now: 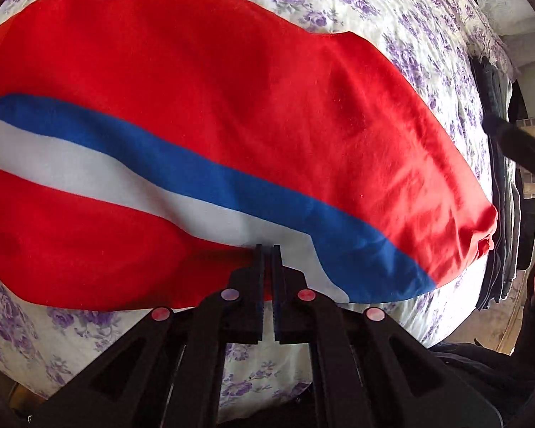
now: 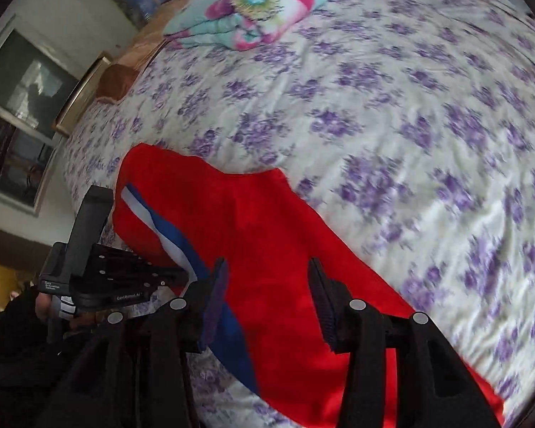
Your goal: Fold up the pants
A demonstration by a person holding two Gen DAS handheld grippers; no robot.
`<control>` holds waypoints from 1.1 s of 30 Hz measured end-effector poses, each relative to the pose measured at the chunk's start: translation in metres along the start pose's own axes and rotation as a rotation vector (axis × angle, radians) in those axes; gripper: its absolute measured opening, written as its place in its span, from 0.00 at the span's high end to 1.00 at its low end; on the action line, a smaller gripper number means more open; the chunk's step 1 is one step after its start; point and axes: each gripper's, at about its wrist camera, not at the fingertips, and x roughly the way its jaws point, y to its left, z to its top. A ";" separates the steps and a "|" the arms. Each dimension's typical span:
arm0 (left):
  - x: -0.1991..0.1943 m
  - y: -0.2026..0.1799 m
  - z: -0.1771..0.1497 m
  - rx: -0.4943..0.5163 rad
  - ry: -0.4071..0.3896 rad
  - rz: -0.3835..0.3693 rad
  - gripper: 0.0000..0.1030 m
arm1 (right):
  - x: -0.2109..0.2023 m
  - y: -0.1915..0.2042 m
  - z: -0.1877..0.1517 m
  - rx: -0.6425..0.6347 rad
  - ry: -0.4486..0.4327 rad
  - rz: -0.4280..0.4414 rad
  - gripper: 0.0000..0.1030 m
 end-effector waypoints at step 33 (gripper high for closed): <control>-0.010 -0.005 0.010 0.036 -0.012 0.050 0.97 | 0.072 -0.009 0.073 -0.098 0.140 -0.080 0.97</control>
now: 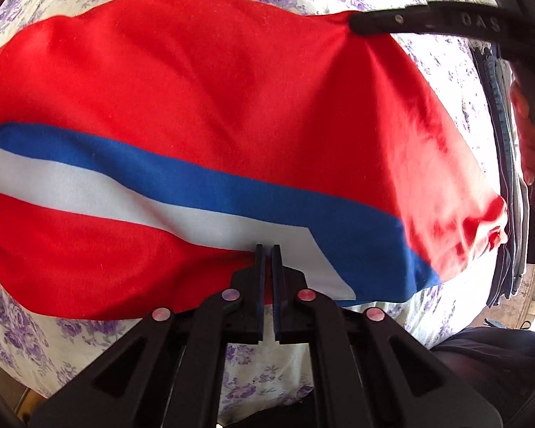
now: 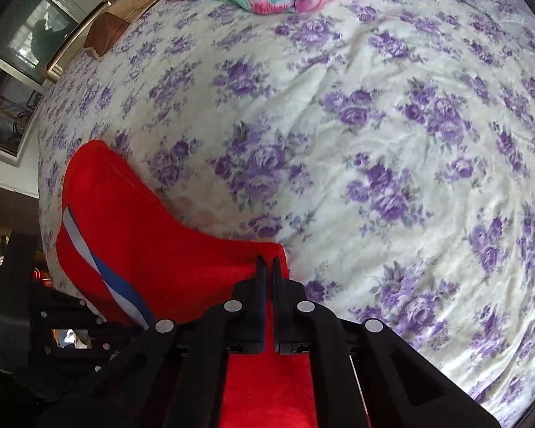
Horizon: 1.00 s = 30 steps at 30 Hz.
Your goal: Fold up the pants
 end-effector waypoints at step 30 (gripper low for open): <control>0.019 -0.118 0.144 0.197 0.000 0.063 0.95 | -0.040 -0.013 -0.257 0.433 -0.085 -0.037 0.99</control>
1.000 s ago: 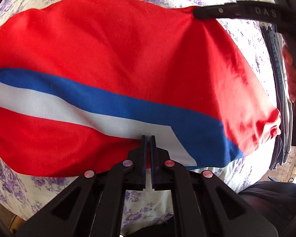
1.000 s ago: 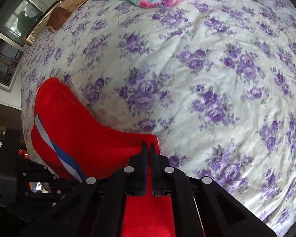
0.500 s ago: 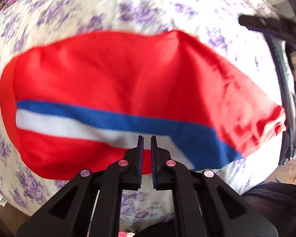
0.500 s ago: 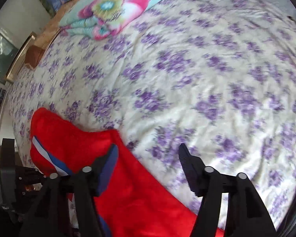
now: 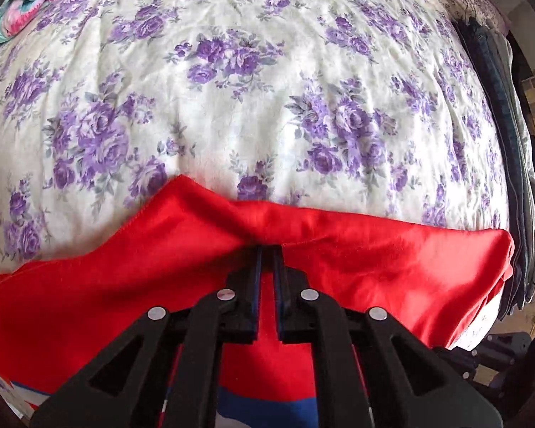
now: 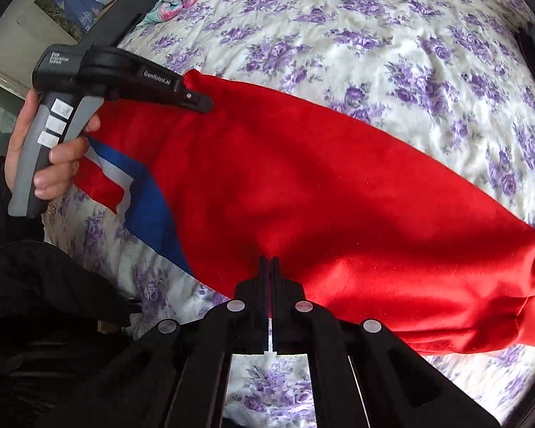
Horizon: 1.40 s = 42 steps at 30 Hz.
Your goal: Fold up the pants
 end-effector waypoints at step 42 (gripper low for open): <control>0.005 -0.051 -0.128 0.037 0.081 -0.069 0.85 | -0.021 -0.233 -0.096 0.935 -0.433 0.378 0.78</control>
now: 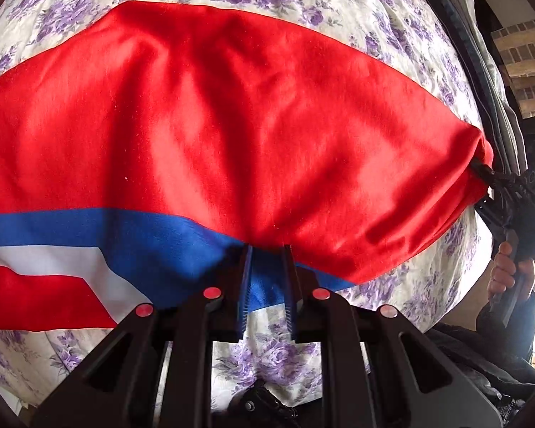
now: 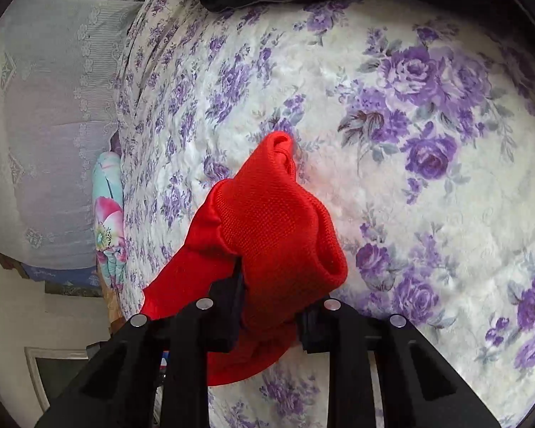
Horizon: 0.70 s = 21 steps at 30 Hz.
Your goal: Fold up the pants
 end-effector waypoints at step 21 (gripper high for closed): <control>0.032 -0.170 0.067 0.197 -0.042 -0.208 0.92 | -0.018 0.032 -0.005 -0.212 0.030 -0.220 0.79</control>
